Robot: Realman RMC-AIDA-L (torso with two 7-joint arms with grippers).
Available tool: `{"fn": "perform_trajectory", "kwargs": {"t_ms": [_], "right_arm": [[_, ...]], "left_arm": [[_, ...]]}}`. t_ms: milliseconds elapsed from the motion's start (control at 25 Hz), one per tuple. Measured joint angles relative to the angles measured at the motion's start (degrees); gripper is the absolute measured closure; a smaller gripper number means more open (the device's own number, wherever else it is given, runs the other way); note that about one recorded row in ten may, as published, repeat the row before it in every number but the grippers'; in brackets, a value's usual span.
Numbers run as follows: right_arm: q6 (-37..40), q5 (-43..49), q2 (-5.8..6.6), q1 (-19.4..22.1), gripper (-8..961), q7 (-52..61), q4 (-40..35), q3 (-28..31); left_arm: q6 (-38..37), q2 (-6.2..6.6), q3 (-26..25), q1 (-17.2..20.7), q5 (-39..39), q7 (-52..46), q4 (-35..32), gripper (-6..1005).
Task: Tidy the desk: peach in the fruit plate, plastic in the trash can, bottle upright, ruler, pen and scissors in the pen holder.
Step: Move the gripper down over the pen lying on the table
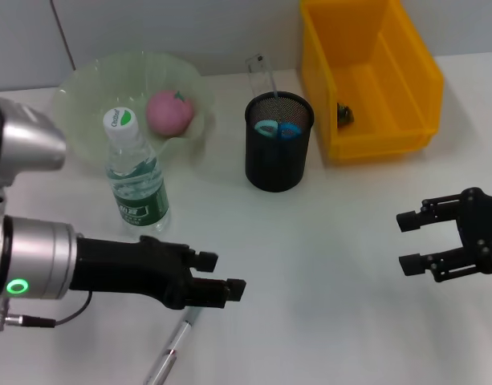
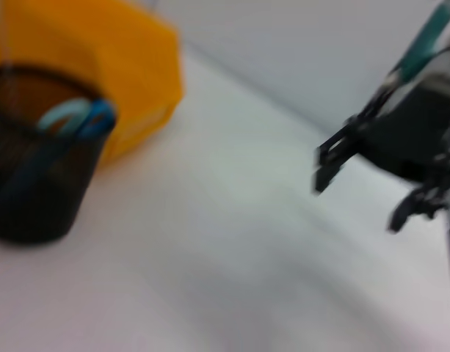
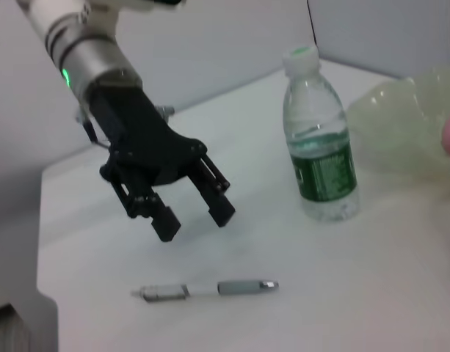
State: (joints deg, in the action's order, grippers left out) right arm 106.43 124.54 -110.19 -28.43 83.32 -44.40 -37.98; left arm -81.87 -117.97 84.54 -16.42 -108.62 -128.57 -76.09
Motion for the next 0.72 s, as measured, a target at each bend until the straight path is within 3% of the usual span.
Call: {"fn": "perform_trajectory", "kwargs": {"t_ms": [360, 720], "right_arm": [[-2.10, 4.11, -0.33, -1.48, 223, -0.32, -1.05, -0.08], [-3.88, 7.34, -1.61, -2.31, 223, -0.52, -3.47, -0.08]], "left_arm": [[-0.82, -0.48, 5.49, -5.48, -15.87, -21.60, -1.61, 341], [-1.53, -0.66, 11.15, -9.70, -26.90, -34.27, -1.48, 341]]}}
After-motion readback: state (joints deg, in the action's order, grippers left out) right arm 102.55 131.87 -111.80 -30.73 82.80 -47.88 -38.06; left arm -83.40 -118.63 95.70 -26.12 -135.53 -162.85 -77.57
